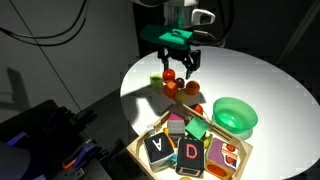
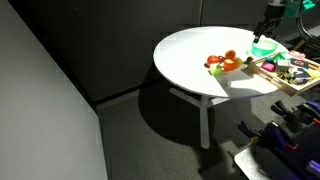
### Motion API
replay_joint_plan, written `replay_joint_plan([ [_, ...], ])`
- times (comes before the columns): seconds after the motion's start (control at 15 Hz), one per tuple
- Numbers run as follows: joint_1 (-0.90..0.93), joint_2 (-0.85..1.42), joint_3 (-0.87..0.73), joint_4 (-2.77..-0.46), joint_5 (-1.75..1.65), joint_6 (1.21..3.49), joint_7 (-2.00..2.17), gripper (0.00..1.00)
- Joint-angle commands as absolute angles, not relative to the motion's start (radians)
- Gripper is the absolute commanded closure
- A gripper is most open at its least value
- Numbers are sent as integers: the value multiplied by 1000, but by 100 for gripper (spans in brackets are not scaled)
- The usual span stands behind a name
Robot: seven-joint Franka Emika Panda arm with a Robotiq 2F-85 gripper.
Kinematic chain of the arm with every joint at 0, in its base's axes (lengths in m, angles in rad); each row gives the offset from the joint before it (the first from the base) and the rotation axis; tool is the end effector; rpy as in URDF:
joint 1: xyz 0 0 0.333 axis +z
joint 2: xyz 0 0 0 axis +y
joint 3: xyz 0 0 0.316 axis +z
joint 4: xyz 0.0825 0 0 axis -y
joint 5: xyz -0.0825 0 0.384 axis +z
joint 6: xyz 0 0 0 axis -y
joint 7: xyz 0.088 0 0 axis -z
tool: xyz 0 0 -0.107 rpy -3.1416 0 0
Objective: Put the yellow ball in the green bowl then put the green block on the table.
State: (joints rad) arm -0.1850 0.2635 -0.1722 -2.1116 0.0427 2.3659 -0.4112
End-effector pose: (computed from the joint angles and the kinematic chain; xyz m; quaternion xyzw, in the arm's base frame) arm 0.5393 -0.1991 0.2916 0.9999 0.0146 -0.0050 0.0060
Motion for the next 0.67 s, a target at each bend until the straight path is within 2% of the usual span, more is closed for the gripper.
replay_joint_plan([
  [0.0, -217, 375, -145, -2000, 51, 2352, -400, 0],
  [0.6, -257, 547, -112, -1865, 30, 2327, -403, 0],
])
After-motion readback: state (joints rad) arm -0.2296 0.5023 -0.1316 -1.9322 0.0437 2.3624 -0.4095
